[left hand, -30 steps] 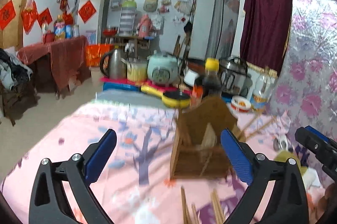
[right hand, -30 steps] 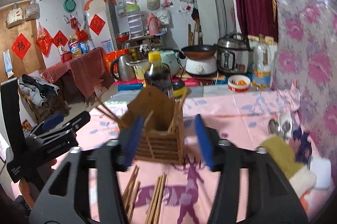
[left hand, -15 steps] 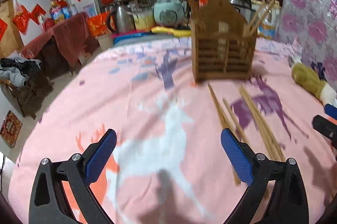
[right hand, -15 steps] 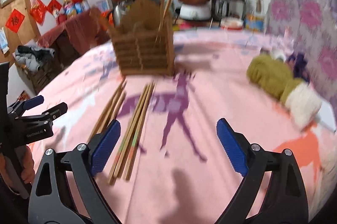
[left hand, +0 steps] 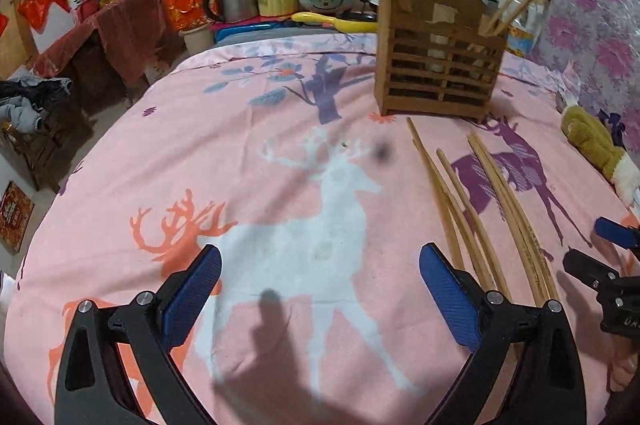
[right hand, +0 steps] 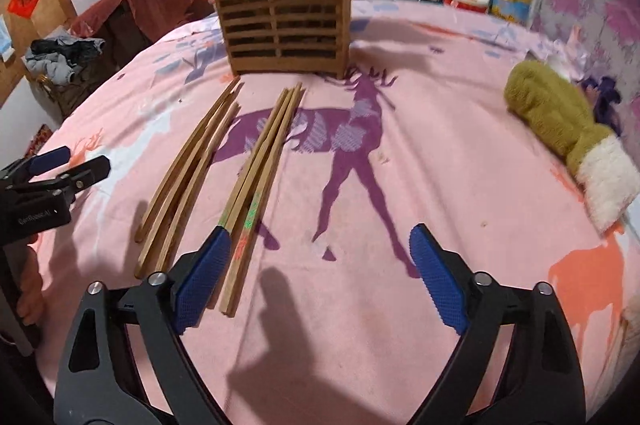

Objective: Organize utensils
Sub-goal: 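Open both tools and withdraw them toward the remaining chopsticks, then close the left tool on a chopstick while the right tool grasps another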

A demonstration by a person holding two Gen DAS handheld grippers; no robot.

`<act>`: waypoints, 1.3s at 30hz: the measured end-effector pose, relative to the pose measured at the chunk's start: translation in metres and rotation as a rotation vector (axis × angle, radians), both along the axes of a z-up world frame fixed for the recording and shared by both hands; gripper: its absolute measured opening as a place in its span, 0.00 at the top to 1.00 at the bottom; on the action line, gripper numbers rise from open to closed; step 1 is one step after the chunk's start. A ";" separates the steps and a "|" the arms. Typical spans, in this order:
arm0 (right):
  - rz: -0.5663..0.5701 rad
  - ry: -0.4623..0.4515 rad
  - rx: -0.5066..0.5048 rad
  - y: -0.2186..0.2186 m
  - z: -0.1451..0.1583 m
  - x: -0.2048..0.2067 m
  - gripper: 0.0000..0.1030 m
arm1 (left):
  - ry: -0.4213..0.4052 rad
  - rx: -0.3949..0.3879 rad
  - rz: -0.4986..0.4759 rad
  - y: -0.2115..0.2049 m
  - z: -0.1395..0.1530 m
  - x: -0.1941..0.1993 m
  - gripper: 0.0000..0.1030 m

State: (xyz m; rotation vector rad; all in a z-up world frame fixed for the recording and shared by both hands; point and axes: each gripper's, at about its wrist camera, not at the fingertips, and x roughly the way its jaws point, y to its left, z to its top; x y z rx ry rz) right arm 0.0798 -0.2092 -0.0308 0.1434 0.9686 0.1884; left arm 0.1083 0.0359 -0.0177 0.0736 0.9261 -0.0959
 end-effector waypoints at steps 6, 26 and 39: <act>0.134 0.030 -0.041 0.025 -0.008 -0.005 0.30 | 0.001 0.024 -0.013 -0.006 -0.002 -0.001 0.05; 0.027 0.005 -0.058 0.003 0.000 -0.003 0.41 | 0.019 0.154 -0.207 -0.052 -0.021 -0.014 0.05; 0.009 0.000 -0.048 0.000 0.000 -0.003 0.41 | 0.063 0.121 -0.094 -0.022 -0.024 0.008 0.14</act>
